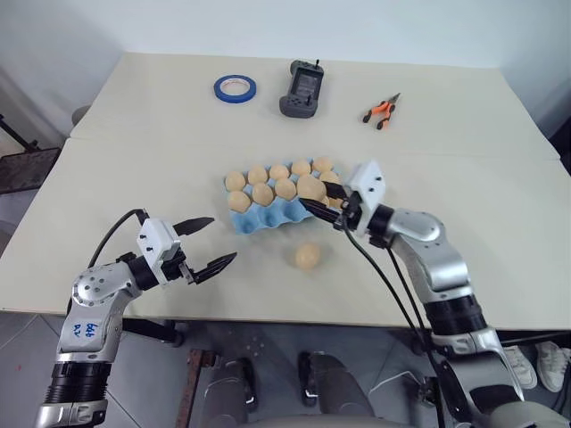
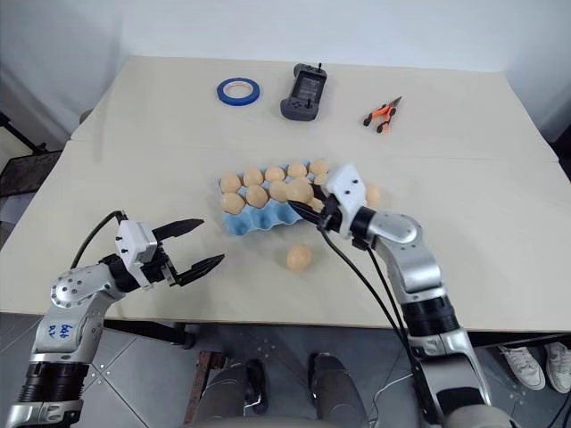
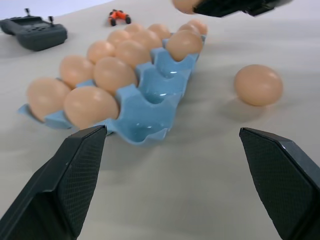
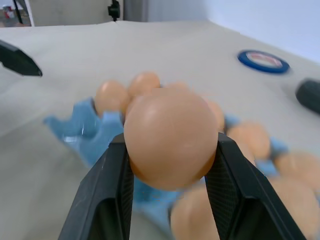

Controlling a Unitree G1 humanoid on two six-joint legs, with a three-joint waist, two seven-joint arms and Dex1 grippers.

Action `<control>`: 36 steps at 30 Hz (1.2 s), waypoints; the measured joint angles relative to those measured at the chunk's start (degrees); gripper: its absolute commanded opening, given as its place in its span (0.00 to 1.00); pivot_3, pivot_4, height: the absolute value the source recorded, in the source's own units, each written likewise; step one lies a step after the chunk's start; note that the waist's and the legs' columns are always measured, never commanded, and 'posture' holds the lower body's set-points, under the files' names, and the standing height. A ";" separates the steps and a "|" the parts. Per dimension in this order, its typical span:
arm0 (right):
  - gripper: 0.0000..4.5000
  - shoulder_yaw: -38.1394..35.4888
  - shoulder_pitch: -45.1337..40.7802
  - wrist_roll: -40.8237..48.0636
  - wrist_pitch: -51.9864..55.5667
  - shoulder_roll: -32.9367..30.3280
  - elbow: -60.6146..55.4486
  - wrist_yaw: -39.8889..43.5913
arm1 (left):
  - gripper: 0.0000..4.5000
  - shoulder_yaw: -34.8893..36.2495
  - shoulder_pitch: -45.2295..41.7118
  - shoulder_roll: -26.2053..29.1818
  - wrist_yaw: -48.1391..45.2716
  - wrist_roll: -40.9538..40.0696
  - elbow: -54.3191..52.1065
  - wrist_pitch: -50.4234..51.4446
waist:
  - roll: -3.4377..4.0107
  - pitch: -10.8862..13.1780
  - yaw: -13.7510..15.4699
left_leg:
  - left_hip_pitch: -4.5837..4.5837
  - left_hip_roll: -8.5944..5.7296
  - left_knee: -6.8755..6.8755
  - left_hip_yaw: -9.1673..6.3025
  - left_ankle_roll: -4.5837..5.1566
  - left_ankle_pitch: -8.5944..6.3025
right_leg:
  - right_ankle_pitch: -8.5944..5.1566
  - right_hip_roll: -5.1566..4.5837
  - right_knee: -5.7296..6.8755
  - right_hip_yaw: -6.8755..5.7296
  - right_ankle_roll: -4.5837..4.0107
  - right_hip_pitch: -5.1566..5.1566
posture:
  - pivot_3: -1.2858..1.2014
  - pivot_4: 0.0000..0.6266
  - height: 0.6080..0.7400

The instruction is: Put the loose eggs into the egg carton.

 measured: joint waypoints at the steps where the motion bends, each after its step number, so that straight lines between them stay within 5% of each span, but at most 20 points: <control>1: 0.41 0.69 -0.56 -0.57 -0.52 0.41 1.49 0.08 | 1.00 0.06 0.17 0.01 0.18 0.00 -0.45 0.14 | 0.00 0.00 -0.04 | 0.00 0.00 -0.05 0.01 0.00 0.00 | 0.00 0.00 -0.05 0.00 0.00 0.00 | 0.52 0.24 1.00; 5: 0.56 2.23 -0.63 -1.20 -0.77 1.84 3.56 0.86 | 1.00 0.07 0.55 0.00 0.80 0.00 -0.91 0.39 | 0.00 0.00 -0.26 | 0.00 0.00 -0.28 0.05 -0.01 0.01 | 0.13 0.00 -0.10 -0.03 0.24 -0.06 | 0.52 0.24 1.00; 11: 0.98 1.94 -0.24 -1.08 -0.81 1.81 3.20 1.25 | 1.00 0.20 1.15 0.07 1.09 -0.04 -2.73 0.99 | 0.00 0.00 -0.41 | 0.02 0.02 -0.44 0.03 -0.09 0.04 | 0.15 0.02 -0.10 -0.12 0.28 -0.11 | 0.52 0.24 1.00; 28: 0.98 -21.54 22.73 3.85 -13.57 -6.52 -1.73 -4.01 | 1.00 -3.67 -6.55 -1.13 -1.39 -1.28 -1.66 4.90 | 0.00 -0.01 0.88 | 0.08 0.00 -0.44 -0.03 -0.13 0.08 | 0.15 0.12 -0.31 -0.15 0.27 0.04 | 0.52 0.24 1.00; 36: 0.98 -23.82 26.98 3.94 -17.05 -6.60 0.46 -5.77 | 1.00 -6.34 -11.09 -2.14 -2.35 0.88 4.44 2.37 | 0.02 -0.02 0.87 | 0.10 0.01 -0.23 -0.02 -0.09 0.09 | 0.15 0.15 -0.21 -0.12 0.28 0.10 | 0.52 0.24 1.00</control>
